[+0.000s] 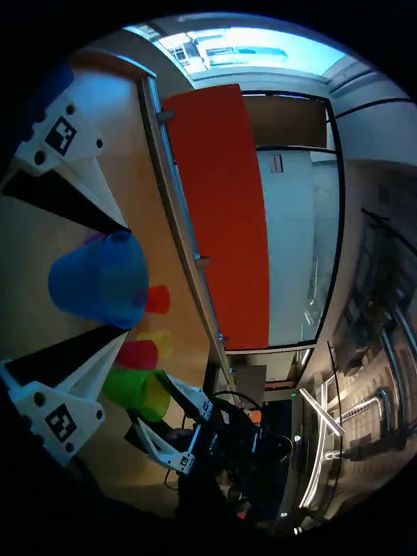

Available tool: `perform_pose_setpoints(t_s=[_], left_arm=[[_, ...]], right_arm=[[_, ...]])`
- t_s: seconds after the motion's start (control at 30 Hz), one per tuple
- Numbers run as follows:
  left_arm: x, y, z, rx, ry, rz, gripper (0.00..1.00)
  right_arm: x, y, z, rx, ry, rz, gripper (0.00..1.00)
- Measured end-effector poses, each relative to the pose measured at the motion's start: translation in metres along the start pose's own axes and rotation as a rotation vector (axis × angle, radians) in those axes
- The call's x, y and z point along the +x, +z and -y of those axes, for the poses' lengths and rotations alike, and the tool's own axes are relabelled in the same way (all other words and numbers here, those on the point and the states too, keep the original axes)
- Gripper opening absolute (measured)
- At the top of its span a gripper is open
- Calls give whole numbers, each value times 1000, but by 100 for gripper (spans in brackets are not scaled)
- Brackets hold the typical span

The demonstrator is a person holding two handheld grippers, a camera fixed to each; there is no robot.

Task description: Pour water

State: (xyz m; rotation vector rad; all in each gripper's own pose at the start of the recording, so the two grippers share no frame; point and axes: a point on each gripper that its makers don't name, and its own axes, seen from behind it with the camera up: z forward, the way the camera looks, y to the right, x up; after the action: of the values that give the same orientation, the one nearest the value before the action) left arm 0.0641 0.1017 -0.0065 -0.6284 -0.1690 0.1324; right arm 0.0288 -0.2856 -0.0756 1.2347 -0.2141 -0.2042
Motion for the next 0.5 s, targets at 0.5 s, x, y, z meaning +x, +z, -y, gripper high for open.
perform_pose_setpoints(t_s=[0.5], left_arm=[[-41,16,-15,-41,15,90,89]], right_arm=[[-29,-8,-8,-14,16,59,93]])
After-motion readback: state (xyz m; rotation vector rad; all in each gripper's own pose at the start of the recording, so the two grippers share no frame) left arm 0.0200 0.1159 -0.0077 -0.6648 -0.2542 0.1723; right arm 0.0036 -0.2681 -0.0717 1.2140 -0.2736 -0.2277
